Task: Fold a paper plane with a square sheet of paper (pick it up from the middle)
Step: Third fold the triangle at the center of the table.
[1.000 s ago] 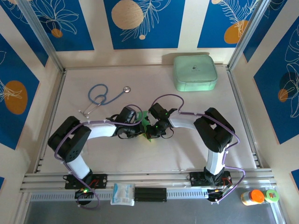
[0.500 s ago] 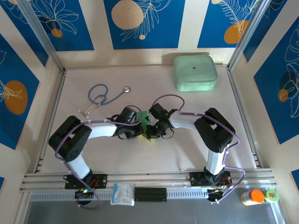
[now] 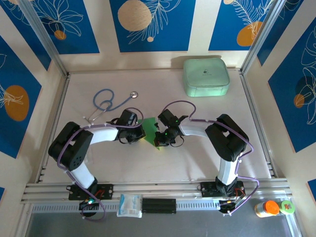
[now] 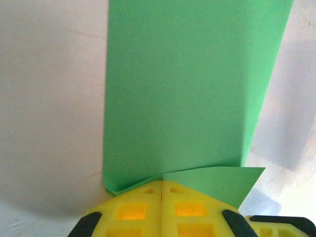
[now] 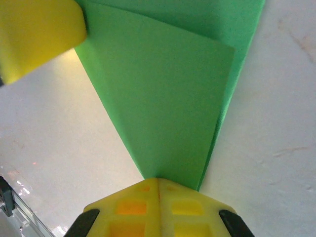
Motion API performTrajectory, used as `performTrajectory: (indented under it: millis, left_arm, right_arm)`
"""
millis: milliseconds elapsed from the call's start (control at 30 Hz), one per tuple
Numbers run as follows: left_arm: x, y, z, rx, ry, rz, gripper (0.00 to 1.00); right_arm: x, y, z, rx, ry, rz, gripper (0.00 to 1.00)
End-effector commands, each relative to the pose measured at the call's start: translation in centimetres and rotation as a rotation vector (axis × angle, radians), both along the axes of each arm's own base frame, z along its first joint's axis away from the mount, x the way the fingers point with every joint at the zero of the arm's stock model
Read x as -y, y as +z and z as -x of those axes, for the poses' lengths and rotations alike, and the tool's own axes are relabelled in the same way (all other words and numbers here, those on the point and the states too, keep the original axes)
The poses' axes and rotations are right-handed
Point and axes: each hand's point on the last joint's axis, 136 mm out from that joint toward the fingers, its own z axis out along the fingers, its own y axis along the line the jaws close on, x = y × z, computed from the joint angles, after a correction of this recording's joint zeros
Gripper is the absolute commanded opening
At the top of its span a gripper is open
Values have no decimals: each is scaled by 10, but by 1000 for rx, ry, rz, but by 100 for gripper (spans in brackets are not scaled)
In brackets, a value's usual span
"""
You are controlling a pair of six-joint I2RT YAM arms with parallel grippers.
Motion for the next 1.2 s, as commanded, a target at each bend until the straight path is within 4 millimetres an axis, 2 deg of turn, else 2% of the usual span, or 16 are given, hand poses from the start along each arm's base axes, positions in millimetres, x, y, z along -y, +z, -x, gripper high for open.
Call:
performTrajectory:
  millis: [0,300,400,533,667,733,967,1167]
  left_arm:
    - [-40,-16,-5,2,82,-130,0]
    - [-64,-20,-14,13,118,-148,0]
    - [-68,-6,-25,51,111,-135,0]
    - [-68,25,-38,125,68,-157,0]
    - [-49,56,-42,176,20,-62,0]
    - [-38,61,-37,178,14,-17,0]
    - [2,42,-15,106,-18,99,0]
    - [15,21,-11,45,-58,61,0]
  right_arm:
    - [63,-63,44,-171,-40,306,0]
    - [64,-66,46,-184,-53,316,0]
    - [63,-64,44,-179,-54,312,0]
    - [60,-61,42,-170,-44,295,0]
    - [53,-55,37,-148,-25,266,0]
    - [50,-52,34,-139,-17,255,0]
    - [44,-48,28,-123,3,232,0]
    - [45,-48,28,-125,6,232,0]
